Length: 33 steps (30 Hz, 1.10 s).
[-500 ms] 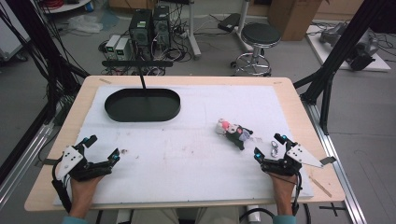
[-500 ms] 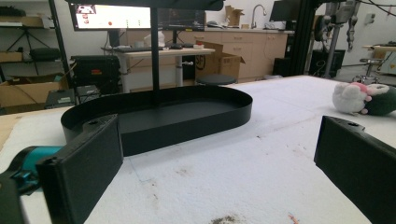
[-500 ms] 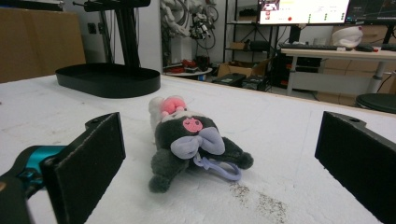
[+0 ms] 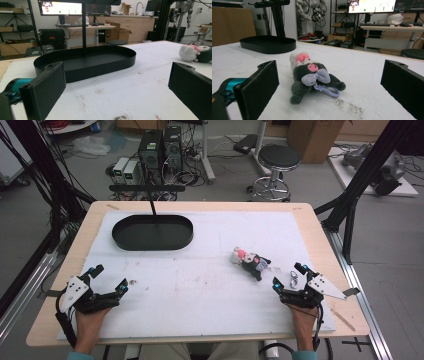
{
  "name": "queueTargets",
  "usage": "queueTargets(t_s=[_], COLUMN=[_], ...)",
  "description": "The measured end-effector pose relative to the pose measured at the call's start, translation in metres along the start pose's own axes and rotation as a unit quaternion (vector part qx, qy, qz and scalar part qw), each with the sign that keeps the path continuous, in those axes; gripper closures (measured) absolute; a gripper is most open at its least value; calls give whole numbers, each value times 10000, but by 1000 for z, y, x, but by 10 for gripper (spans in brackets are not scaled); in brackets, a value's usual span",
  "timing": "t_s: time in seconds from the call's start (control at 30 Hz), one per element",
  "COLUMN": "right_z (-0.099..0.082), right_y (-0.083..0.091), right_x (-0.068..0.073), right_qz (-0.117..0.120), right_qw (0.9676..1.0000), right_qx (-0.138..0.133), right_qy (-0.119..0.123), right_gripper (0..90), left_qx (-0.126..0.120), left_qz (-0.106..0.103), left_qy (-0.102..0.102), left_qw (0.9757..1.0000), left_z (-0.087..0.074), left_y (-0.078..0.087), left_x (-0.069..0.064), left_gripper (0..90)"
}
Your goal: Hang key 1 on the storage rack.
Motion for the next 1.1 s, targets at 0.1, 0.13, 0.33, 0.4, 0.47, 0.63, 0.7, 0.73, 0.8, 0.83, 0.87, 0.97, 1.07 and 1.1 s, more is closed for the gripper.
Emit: queueTargets(t_s=[0.1, 0.13, 0.33, 0.4, 0.47, 0.63, 0.7, 0.73, 0.8, 0.83, 0.87, 0.97, 1.07, 1.1], right_z=[1, 1, 5, 11, 18, 40, 45, 45, 50, 55, 55, 62, 69, 73], right_y=[0, 0, -1, -2, -2, -9, -12, -12, -14, -17, -17, -21, -27, -31], right_x=[0, 0, 0, 2, 3, 1, -1, -1, -3, -5, -5, -7, -10, -11], right_qz=[-22, -22, 21, 49, 60, 137, 251, 251, 345, 478, 478, 658, 786, 814], right_qw=[10000, 10000, 10000, 9999, 9998, 9985, 9975, 9975, 9965, 9950, 9950, 9919, 9884, 9859], right_qx=[-38, -38, 19, 16, 67, 415, 584, 584, 722, 854, 854, 1067, 1278, 1430], right_qy=[53, 53, 63, 108, 167, 345, 323, 323, 250, 204, 204, 212, 238, 291], right_gripper=[7, 7, 7, 8, 7, 7, 7, 7, 7, 7, 7, 7, 7, 7], left_qx=[-4, 12, 6, 27, 27, 32, 23, 19, 22, 21, 22, 27, 23, 22], left_qz=[-4, -11, -5, 9, 11, 7, 10, 13, 15, 18, 21, 20, 20, 19], left_qy=[-2, -10, -3, -6, 8, 3, 9, 8, 4, 2, -3, -13, -6, -3], left_qw=[10000, 10000, 10000, 10000, 10000, 10000, 10000, 10000, 10000, 10000, 10000, 10000, 10000, 10000], left_z=[0, 0, 0, 0, 0, 0, 0, 0, 0, 0, 0, 0, 0, 0], left_y=[0, 0, 0, 0, 0, 0, -1, -1, -1, -1, -1, -1, -1, -1], left_x=[0, 0, 0, 1, 1, 1, 0, 0, 0, 0, 0, 0, 0, 0], left_gripper=[17, 17, 17, 17, 17, 17, 17, 17, 17, 17, 17, 17, 17, 17])
Point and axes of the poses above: each handheld gripper's, and its own axes: y roughly backward along the jaws, z roughly out of its top, x roughly to its left, the point moved 6 cm from there along -y, roughly forward along the jaws, and after that the axes turned 4 degrees about x, right-handed, at the moved point
